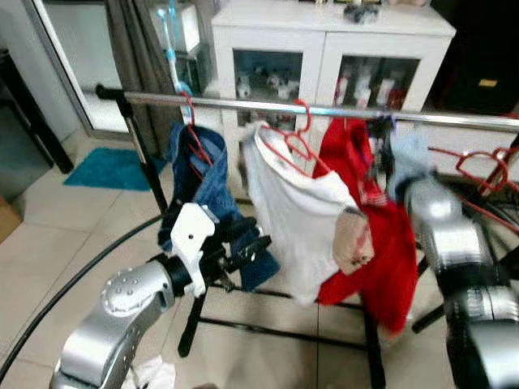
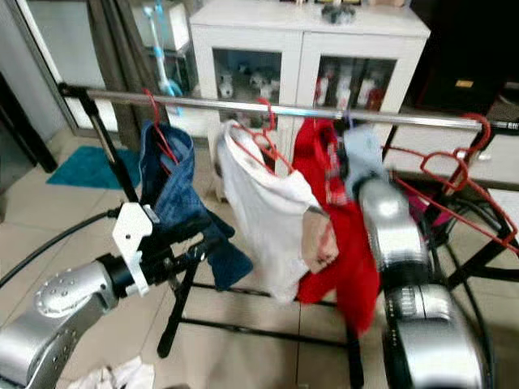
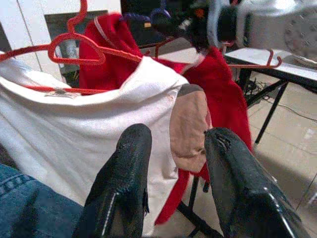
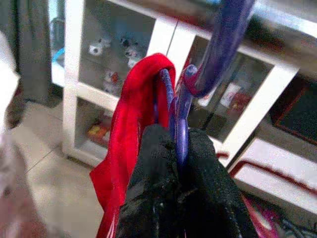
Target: Hang hanger
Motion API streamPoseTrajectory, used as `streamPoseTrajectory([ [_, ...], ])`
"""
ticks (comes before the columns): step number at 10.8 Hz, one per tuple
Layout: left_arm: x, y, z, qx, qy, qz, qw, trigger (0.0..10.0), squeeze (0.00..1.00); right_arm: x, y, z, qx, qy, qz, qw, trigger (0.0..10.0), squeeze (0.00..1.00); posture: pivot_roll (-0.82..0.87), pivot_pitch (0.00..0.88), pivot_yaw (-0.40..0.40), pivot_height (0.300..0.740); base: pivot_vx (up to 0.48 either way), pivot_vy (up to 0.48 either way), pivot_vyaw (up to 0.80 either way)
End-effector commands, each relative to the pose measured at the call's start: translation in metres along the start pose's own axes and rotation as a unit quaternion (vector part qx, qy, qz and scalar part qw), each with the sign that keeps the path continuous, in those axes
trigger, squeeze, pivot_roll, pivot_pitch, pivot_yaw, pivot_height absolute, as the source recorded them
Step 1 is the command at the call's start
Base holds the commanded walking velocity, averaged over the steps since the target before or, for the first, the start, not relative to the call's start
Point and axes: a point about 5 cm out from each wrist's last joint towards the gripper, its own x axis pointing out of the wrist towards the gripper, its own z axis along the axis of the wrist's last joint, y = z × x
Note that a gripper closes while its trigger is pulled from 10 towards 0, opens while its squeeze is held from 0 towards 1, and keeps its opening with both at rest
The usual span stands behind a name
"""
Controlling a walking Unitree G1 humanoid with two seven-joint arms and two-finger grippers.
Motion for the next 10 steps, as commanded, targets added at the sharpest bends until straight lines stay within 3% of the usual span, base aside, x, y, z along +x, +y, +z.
streamPoseTrajectory([
  [1,-0.001,0.002,0.004,0.008,-0.001,-0.005,1.000,10.0,0.00,0.005,-0.008,0.014,0.004,-0.024,-0.020,0.999,10.0,0.00,0.00,0.000,0.044,0.740,0.000,0.000,0.00],
  [4,0.000,0.002,0.005,0.010,0.001,-0.014,1.000,10.0,0.00,0.020,-0.006,0.013,0.007,0.041,-0.009,0.999,10.0,0.00,0.00,0.000,0.047,0.740,0.000,0.000,0.00],
  [5,0.001,0.000,0.006,0.010,-0.001,-0.019,1.000,10.0,0.00,0.020,0.001,-0.002,-0.006,0.104,0.022,0.994,10.0,0.00,0.00,0.000,0.036,0.740,0.000,0.000,0.00],
  [6,0.001,-0.001,0.007,0.007,-0.005,-0.021,1.000,10.0,0.00,0.017,0.007,-0.015,0.012,0.128,0.031,0.991,10.0,0.00,0.01,0.000,0.032,0.740,0.000,0.000,0.00],
  [7,0.001,-0.002,0.008,0.000,-0.014,-0.016,1.000,10.0,0.00,0.016,0.003,-0.017,0.037,0.110,0.012,0.993,10.0,0.77,0.01,0.000,0.031,0.740,0.000,0.000,0.00],
  [8,0.001,-0.002,0.008,-0.007,-0.023,-0.008,1.000,10.0,0.00,0.015,-0.001,-0.013,0.046,0.075,0.003,0.996,10.0,1.00,0.00,0.000,0.034,0.740,0.000,0.000,0.00],
  [9,0.000,-0.002,0.006,-0.014,-0.028,0.001,0.999,10.0,0.00,0.013,-0.003,-0.013,0.033,0.055,0.010,0.998,10.0,1.00,0.00,0.000,0.037,0.740,0.000,0.000,0.00],
  [10,-0.001,0.001,0.002,-0.013,-0.026,0.017,0.999,10.0,0.00,0.006,0.000,-0.009,0.061,0.015,0.039,0.997,10.0,1.00,-0.01,0.000,0.044,0.740,0.000,0.000,0.00],
])
